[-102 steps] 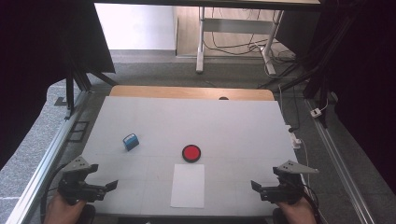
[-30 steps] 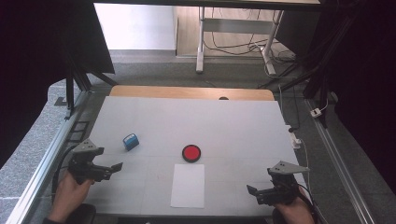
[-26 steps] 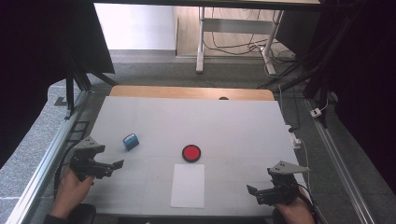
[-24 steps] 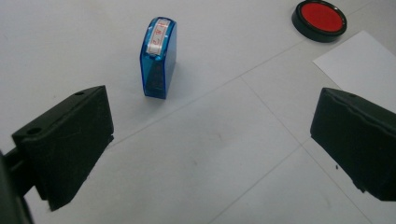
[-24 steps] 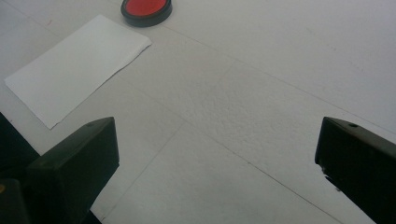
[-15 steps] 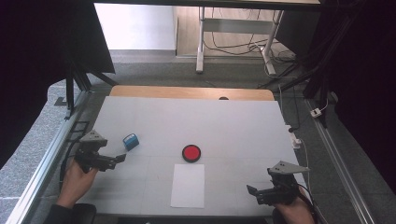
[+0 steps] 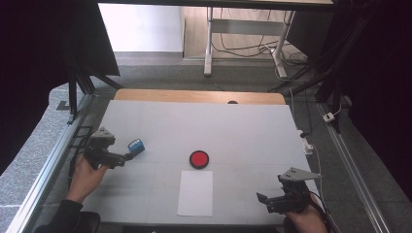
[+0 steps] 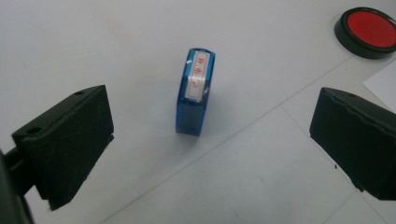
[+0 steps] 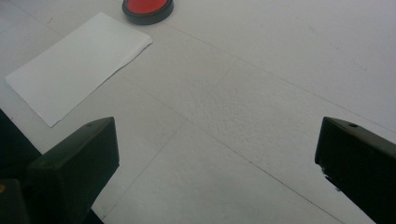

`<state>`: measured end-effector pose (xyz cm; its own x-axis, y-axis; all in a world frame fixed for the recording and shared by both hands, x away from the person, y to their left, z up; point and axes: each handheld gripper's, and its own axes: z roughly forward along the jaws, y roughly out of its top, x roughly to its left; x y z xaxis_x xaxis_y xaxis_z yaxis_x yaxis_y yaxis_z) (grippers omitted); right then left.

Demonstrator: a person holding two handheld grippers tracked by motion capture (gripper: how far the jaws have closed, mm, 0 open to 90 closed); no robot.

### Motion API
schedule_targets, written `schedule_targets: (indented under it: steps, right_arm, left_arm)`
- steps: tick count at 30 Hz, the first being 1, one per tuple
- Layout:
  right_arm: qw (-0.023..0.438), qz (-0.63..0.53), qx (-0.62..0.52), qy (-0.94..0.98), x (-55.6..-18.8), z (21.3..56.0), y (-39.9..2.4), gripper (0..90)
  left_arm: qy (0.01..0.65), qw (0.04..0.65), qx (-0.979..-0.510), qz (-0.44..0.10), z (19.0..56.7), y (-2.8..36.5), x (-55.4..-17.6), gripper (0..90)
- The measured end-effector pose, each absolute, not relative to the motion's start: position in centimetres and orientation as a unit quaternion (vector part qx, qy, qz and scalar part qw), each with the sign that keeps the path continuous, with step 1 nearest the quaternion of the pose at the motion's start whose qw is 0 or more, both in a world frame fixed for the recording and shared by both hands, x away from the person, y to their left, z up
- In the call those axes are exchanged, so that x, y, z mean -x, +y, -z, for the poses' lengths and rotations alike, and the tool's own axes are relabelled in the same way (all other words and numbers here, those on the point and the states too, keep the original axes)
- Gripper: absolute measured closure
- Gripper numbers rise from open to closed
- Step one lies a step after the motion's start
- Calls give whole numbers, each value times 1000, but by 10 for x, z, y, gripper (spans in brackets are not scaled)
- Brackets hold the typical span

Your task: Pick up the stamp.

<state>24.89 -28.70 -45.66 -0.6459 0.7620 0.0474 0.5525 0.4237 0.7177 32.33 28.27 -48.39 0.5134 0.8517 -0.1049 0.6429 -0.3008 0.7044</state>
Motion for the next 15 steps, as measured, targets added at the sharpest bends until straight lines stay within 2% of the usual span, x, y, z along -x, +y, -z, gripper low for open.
schedule_targets:
  steps: [15]
  right_arm:
    - [143,-363,-393,832,-249,457,-287,0]
  left_arm:
    - [452,335,-816,-129,496,277,-353,0]
